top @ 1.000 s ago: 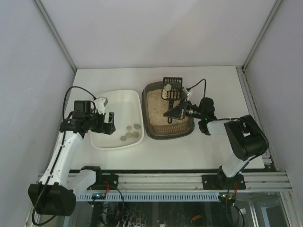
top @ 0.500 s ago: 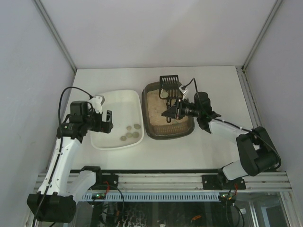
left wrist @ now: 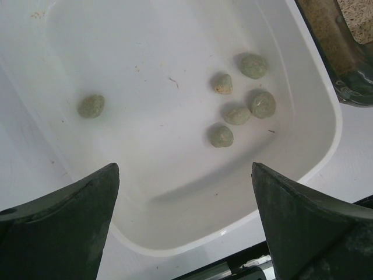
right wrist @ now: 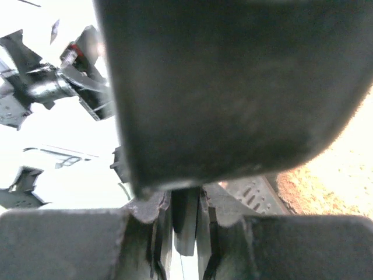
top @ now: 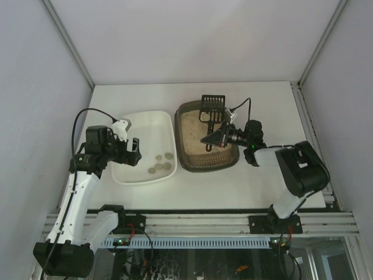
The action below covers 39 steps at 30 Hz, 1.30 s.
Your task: Clean the litter box
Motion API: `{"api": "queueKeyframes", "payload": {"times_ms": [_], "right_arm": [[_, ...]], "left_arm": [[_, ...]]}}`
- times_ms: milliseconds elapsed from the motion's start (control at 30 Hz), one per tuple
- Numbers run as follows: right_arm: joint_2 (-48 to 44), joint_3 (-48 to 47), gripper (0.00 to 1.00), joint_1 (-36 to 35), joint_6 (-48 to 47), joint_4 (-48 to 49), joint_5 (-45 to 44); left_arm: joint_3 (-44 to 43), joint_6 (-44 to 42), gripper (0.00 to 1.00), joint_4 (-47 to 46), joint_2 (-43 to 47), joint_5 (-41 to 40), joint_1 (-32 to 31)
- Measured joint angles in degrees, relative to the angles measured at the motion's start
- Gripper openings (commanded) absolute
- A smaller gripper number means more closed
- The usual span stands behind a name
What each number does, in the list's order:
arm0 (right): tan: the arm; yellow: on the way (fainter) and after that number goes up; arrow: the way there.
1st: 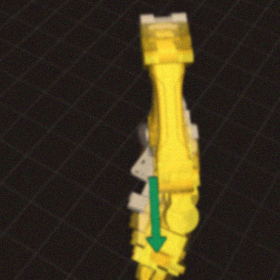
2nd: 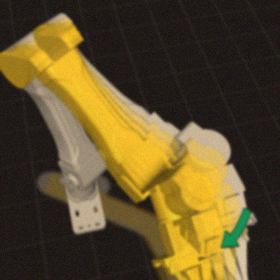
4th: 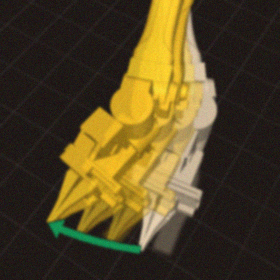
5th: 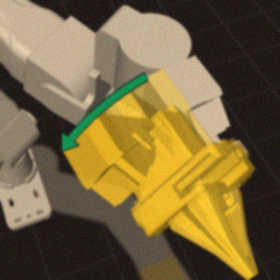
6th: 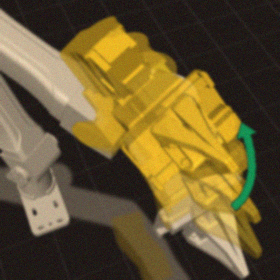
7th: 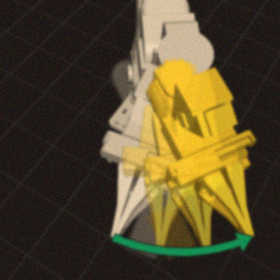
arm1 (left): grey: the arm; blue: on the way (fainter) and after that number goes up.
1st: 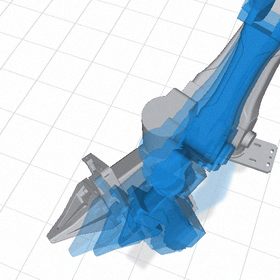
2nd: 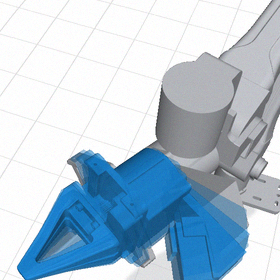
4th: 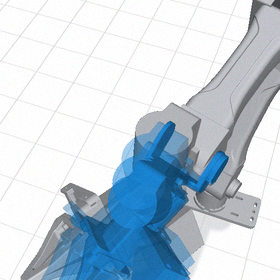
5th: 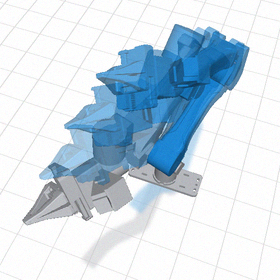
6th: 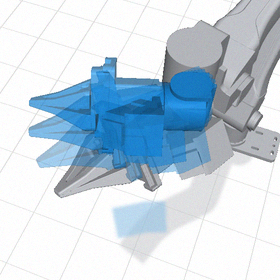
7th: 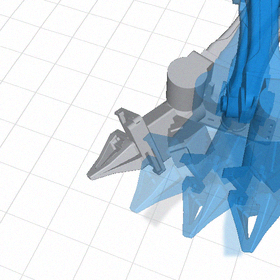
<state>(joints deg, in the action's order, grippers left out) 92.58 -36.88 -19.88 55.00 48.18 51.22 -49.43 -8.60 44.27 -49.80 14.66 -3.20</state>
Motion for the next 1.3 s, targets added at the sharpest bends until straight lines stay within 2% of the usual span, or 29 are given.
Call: {"api": "queueKeyframes", "payload": {"times_ms": [67,167,467,567,733,1000,1067,1233,1300], "right_arm": [[4.74,0.94,0.00,0.33,8.44,12.31,1.90],[10.88,0.72,0.00,-0.35,16.11,22.08,2.49],[14.19,-1.44,0.00,-2.95,27.76,32.33,2.73],[15.87,-3.72,0.00,-2.51,31.15,32.79,1.95],[16.52,-2.08,0.00,-0.37,34.91,33.38,0.87],[17.90,0.22,0.00,-0.66,36.65,33.16,0.55],[17.86,0.28,0.00,-1.05,35.98,31.69,0.52],[14.64,0.09,0.00,-3.63,30.34,20.83,1.95],[13.64,0.57,0.00,-2.73,30.51,21.57,2.89]], "left_arm": [[0.00,-0.17,0.98,0.00,0.00,0.79,0.00],[0.00,-0.61,0.98,0.04,0.00,1.42,0.00],[0.00,-1.09,0.98,0.04,0.00,2.14,0.00],[0.00,-1.09,0.98,0.07,-0.07,2.21,0.00],[0.00,-1.09,0.98,0.22,-0.52,2.32,0.00],[0.00,-1.09,0.98,0.83,-1.60,2.84,0.00],[0.00,-1.09,0.99,0.98,-1.77,3.17,0.00],[0.00,-1.16,0.98,1.73,-3.45,3.69,0.00],[0.00,-1.22,0.99,2.05,-4.11,3.78,0.00]]}}
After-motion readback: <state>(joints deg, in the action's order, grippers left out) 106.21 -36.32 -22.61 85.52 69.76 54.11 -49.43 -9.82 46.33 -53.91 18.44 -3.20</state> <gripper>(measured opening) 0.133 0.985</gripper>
